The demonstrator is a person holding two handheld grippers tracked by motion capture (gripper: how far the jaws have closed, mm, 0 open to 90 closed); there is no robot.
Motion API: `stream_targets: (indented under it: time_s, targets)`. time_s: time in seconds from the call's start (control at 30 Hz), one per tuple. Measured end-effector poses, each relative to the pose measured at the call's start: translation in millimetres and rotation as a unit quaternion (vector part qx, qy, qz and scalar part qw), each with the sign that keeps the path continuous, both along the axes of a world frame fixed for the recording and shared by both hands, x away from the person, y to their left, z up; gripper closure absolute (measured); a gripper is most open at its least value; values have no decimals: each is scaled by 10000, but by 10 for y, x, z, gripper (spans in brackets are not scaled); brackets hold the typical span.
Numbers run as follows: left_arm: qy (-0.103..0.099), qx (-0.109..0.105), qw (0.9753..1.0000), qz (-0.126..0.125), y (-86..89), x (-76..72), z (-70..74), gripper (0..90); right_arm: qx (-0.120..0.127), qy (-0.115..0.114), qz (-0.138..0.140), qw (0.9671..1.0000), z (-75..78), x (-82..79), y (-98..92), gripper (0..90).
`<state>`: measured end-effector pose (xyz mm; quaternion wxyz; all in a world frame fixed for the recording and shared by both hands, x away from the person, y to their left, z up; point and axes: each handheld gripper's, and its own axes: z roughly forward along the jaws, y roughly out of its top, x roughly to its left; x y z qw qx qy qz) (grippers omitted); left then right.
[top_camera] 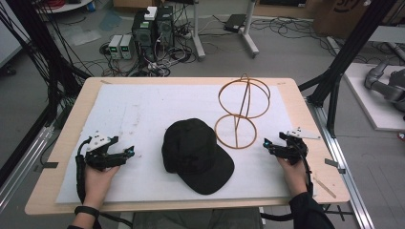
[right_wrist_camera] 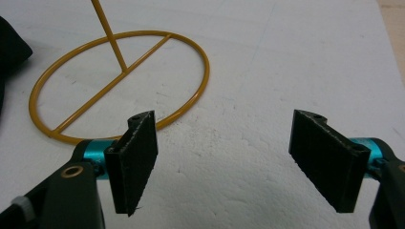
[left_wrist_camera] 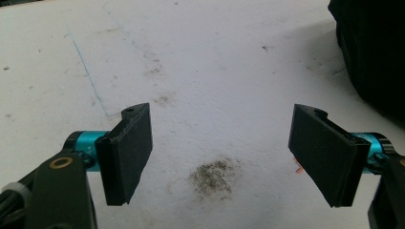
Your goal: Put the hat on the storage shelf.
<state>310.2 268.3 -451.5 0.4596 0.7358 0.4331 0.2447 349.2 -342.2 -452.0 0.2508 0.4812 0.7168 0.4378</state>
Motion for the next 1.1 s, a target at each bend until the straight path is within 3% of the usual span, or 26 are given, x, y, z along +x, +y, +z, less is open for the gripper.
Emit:
stream_targets:
  time_s: [0.63,0.67,0.7,0.77,0.97,1.1]
  targets:
    - [-116,-34,9999,4,12,-26,10,232,29,111,13,9999,0,19,-13,247]
    - [-101,-52,9999,-3,9,-26,12,232,29,111,13,9999,0,19,-13,247]
    - [-30,-204,9998,-17,2,-31,20,231,38,120,2,9999,0,20,-13,248]
    - [-20,-239,9997,-42,-6,-35,32,226,53,142,10,9999,-2,29,-18,248]
    - [-189,-415,9981,-404,-126,-115,191,223,18,148,30,9999,-3,31,-14,248]
    - [-272,-570,9942,-870,-336,-215,339,222,37,171,27,9998,-3,32,-12,248]
